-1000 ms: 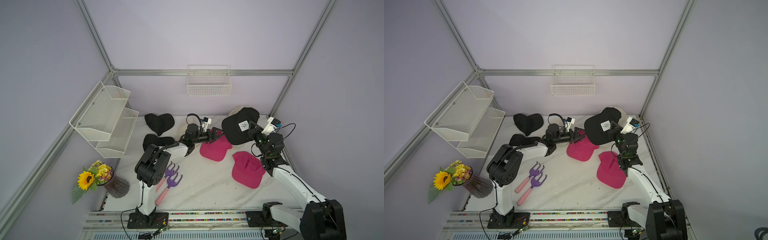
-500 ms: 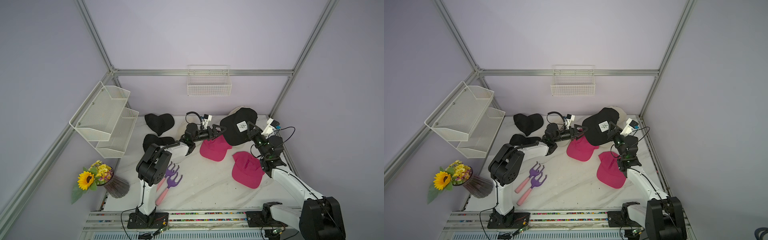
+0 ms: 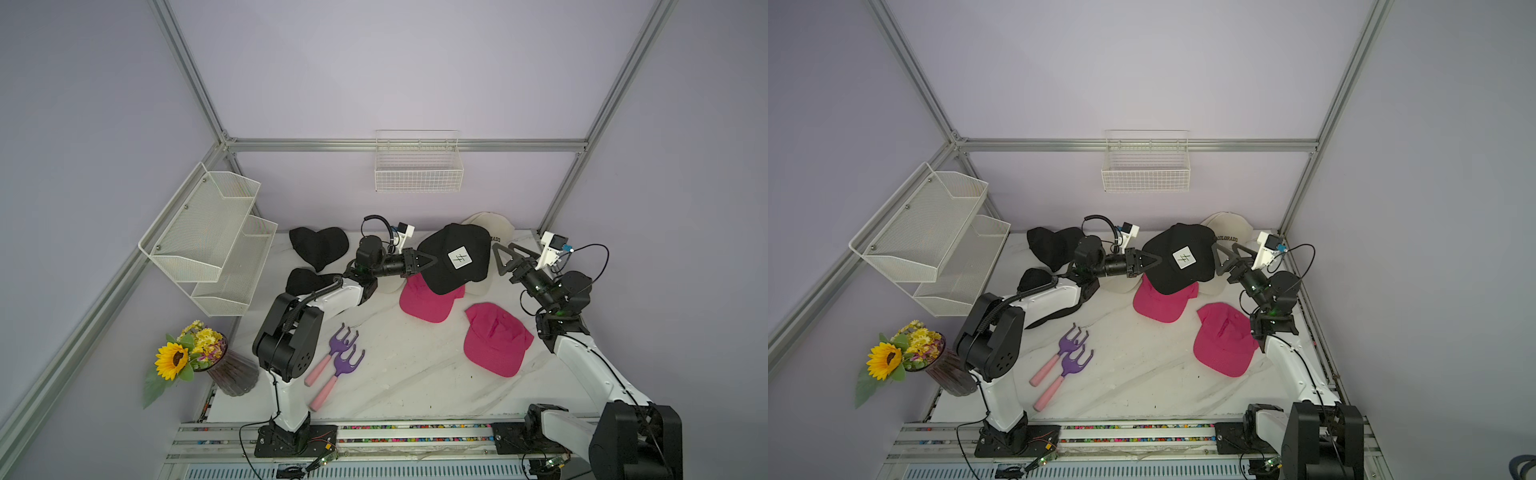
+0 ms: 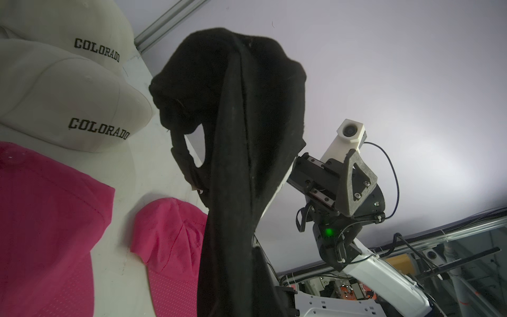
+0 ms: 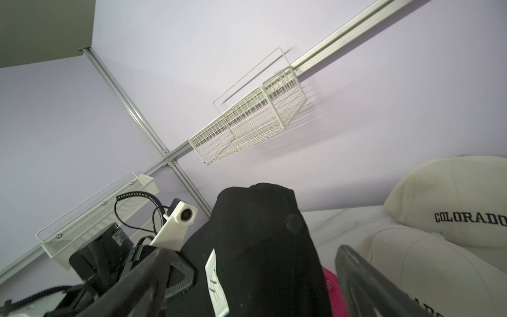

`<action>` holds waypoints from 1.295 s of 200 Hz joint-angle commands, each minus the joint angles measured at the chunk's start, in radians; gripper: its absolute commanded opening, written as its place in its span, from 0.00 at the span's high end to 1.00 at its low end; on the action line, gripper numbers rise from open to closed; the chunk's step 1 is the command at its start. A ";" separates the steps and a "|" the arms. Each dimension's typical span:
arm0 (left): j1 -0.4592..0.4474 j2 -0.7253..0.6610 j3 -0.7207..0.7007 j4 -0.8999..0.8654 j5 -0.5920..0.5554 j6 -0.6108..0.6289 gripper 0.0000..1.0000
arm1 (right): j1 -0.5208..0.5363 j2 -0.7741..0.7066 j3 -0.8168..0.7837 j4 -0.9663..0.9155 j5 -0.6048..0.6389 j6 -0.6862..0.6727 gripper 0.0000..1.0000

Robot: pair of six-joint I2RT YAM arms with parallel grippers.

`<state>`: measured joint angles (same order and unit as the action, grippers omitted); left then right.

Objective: Stack the baseball caps by color
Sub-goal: Move the baseball cap to the center of the board.

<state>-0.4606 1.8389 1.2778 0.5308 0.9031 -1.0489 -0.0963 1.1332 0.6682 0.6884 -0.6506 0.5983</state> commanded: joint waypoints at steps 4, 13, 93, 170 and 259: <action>0.020 -0.116 0.038 -0.146 0.104 0.152 1.00 | -0.005 0.015 0.056 -0.013 -0.253 -0.101 0.03; 0.025 -0.130 0.050 -0.187 0.121 0.171 1.00 | -0.005 0.027 0.070 -0.035 -0.267 -0.114 0.03; 0.023 -0.146 0.099 -0.239 0.194 0.182 0.95 | 0.013 0.099 0.076 0.117 -0.420 -0.052 0.03; 0.026 -0.087 0.117 -0.296 0.184 0.211 0.95 | 0.111 0.136 0.094 0.216 -0.511 -0.036 0.22; 0.056 -0.107 0.120 -0.521 0.096 0.375 0.96 | 0.110 0.060 0.105 0.178 -0.569 -0.065 0.66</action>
<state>-0.4175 1.7607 1.3685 0.0711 1.0630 -0.7418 0.0078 1.2098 0.7444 0.8284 -1.1988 0.5381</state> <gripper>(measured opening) 0.059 0.350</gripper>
